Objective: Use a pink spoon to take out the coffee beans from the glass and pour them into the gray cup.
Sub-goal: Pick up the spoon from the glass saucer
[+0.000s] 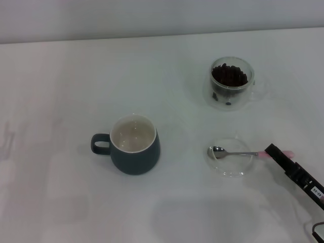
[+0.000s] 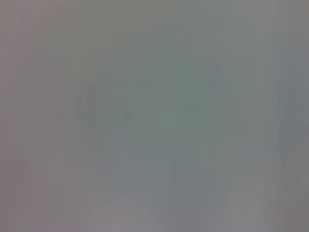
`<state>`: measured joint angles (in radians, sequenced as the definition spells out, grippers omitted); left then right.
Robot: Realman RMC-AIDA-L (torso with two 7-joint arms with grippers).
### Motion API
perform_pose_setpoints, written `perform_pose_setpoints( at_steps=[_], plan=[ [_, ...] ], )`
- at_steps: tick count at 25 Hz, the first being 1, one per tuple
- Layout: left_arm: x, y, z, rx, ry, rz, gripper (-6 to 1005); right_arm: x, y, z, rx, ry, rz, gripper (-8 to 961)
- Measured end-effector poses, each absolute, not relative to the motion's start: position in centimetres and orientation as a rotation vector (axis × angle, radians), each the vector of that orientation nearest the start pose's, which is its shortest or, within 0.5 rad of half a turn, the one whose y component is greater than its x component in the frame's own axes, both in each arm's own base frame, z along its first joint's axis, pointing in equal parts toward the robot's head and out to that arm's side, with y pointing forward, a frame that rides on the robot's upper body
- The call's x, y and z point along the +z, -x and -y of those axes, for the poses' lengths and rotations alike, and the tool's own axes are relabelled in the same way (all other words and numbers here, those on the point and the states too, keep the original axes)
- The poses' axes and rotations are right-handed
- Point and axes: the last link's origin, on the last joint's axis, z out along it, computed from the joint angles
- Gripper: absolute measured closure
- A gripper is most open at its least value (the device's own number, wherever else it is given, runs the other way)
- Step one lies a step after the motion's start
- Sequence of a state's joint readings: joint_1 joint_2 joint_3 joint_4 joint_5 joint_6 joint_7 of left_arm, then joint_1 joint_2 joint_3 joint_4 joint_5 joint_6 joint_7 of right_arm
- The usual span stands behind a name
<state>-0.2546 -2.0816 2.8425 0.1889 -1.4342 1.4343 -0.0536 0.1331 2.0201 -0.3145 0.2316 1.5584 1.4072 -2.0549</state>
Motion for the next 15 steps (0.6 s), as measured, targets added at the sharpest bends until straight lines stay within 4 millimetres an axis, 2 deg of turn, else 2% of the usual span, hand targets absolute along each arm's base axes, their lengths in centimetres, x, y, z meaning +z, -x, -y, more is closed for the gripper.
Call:
perform_pose_setpoints(
  at_steps=[5,10,15],
  plan=[
    [-0.8,35.6,-25.2,-0.686,1.456,0.509,200,-5.4,-37.4,-17.2,1.192,1.52,-1.577,596],
    [-0.8,35.6,-25.3,-0.688,1.457,0.506,200,-5.1,-37.3,-17.7,1.208,1.529,-1.566,789],
    [-0.6,35.6,-25.4,-0.689,1.446,0.506,199,-3.7,-37.3,-18.6,1.263,1.537,-1.519,791]
  ],
)
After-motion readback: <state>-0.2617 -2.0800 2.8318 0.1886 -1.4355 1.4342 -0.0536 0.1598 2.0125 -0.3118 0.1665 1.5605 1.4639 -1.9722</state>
